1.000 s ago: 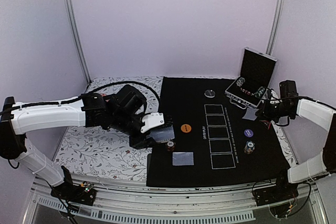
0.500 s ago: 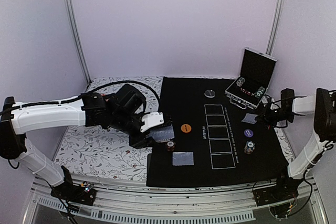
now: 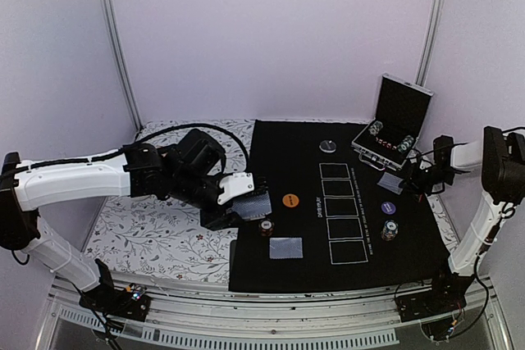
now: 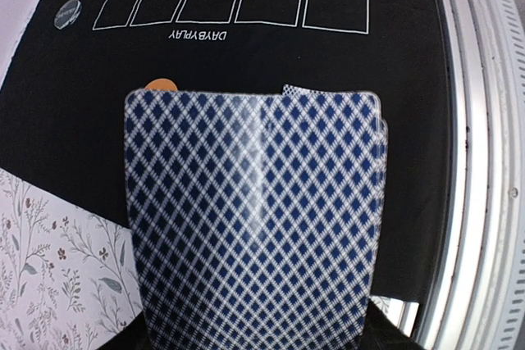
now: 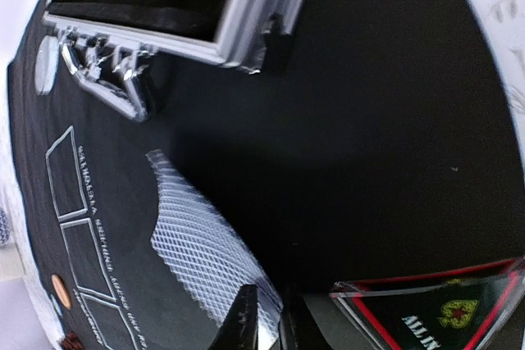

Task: Distribute texas hold em gaming equipment
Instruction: Distribute the poker card in the small blind area, then pick up the poker card from the face-down deck piles.

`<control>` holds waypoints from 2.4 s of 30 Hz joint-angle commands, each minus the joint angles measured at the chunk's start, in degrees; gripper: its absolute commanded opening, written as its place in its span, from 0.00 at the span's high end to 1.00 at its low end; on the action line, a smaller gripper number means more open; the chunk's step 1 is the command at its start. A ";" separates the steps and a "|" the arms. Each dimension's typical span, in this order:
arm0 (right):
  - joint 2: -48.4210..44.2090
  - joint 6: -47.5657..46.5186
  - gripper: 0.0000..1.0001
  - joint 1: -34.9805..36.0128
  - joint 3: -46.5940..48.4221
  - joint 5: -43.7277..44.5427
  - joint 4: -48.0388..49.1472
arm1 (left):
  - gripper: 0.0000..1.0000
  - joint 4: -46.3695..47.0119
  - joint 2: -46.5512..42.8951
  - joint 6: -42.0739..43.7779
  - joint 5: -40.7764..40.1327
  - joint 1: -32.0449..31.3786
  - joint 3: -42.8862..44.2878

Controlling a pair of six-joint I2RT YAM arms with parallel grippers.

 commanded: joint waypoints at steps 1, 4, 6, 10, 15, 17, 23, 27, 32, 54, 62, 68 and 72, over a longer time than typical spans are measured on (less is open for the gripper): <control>-0.81 -1.32 0.76 -0.11 1.23 5.40 -3.45 | 0.43 1.60 -1.42 0.74 1.09 0.81 -0.53; -3.55 -1.11 0.65 -0.03 1.92 7.74 -5.41 | 0.43 1.32 -0.89 0.68 1.20 0.98 -0.04; -5.93 -0.53 0.60 0.18 2.29 8.31 -6.64 | 0.43 1.35 -0.81 0.69 0.90 1.07 -0.23; -12.57 0.34 0.53 4.01 3.95 11.44 -9.25 | 0.43 1.35 -0.94 0.72 0.89 1.08 -0.20; -19.44 0.94 0.48 13.18 7.68 13.43 -14.05 | 0.43 1.35 -1.36 0.70 0.68 1.08 -0.64; -22.71 1.81 0.47 18.51 8.58 13.34 -14.74 | 0.43 1.35 -1.59 0.61 1.25 1.12 -0.64; -29.10 4.77 0.35 40.03 6.79 11.76 -9.00 | 0.43 1.52 -1.96 1.31 0.42 1.08 -1.08; -27.23 5.87 0.28 49.87 3.21 0.54 4.15 | 0.43 1.53 -1.86 1.34 0.32 1.08 -0.99; -19.43 7.89 0.21 57.16 4.39 -7.42 15.23 | 0.43 1.53 -1.70 1.40 0.37 1.08 -1.04; -6.17 10.98 0.01 64.32 8.03 -8.78 24.66 | 0.43 1.88 -2.55 0.73 2.07 1.08 -0.38; -8.35 10.90 0.04 64.28 5.19 -6.48 22.84 | 0.45 2.05 -2.32 0.79 0.94 1.08 -0.47; -10.26 10.14 0.17 64.28 5.35 -3.59 18.59 | 0.45 2.10 -2.39 0.81 0.17 1.08 -0.46; -11.22 9.69 0.27 64.30 5.64 -3.84 17.27 | 0.45 2.23 -2.53 0.96 -0.07 1.08 -0.68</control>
